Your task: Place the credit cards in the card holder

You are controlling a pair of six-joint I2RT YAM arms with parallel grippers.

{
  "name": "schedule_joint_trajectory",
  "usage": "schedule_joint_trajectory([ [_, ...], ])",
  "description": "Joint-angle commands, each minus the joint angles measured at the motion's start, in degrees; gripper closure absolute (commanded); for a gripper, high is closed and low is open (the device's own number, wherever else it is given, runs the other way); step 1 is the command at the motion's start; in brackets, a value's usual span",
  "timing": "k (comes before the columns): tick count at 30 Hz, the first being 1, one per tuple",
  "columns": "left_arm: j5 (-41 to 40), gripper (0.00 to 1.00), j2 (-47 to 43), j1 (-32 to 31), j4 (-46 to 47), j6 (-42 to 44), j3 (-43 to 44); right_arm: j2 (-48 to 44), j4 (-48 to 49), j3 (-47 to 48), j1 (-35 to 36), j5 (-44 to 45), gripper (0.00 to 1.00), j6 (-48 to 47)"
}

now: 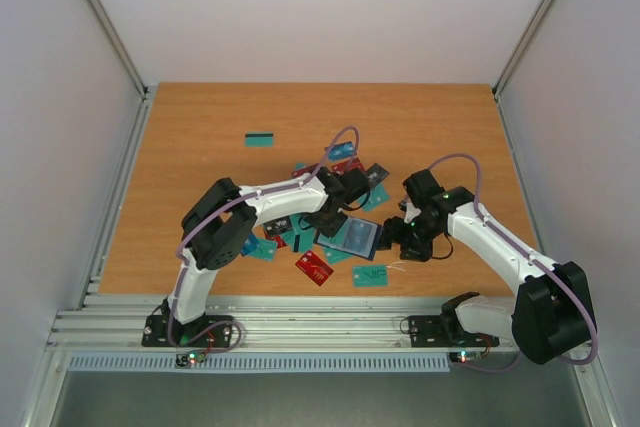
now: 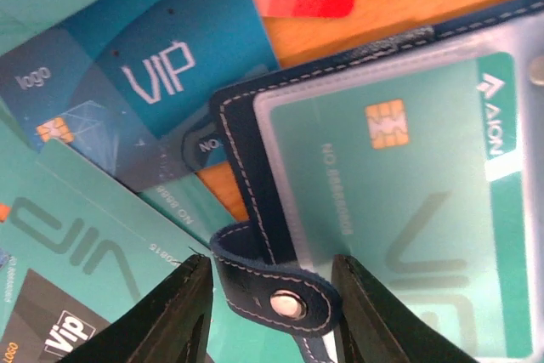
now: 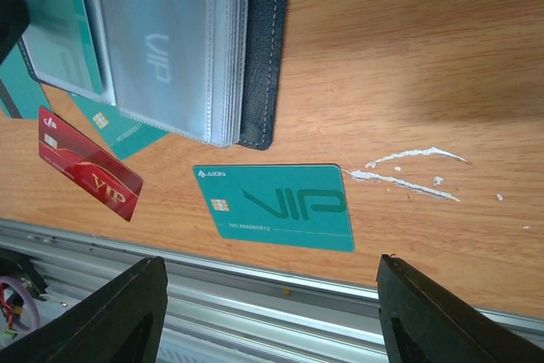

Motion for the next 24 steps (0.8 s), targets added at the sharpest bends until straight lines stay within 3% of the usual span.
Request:
schedule_joint_trajectory([
  [1, -4.94, 0.62, -0.41, -0.23, 0.56, -0.99, 1.24, -0.19, -0.75, -0.23, -0.53, 0.07, 0.31, -1.24],
  [4, -5.81, 0.68, -0.91, -0.25, 1.09, -1.08, 1.30, 0.39, -0.23, -0.19, -0.62, -0.17, 0.31, -1.21],
  [13, -0.78, 0.99, -1.30, -0.26, 4.42, 0.05, 0.24, 3.14, 7.62, -2.90, -2.33, -4.60, 0.30, 1.47],
  [24, 10.35, 1.00, -1.83, -0.23, 8.19, 1.54, -1.40, 7.88, 19.48, -8.35, -8.41, -9.65, 0.27, 4.37],
])
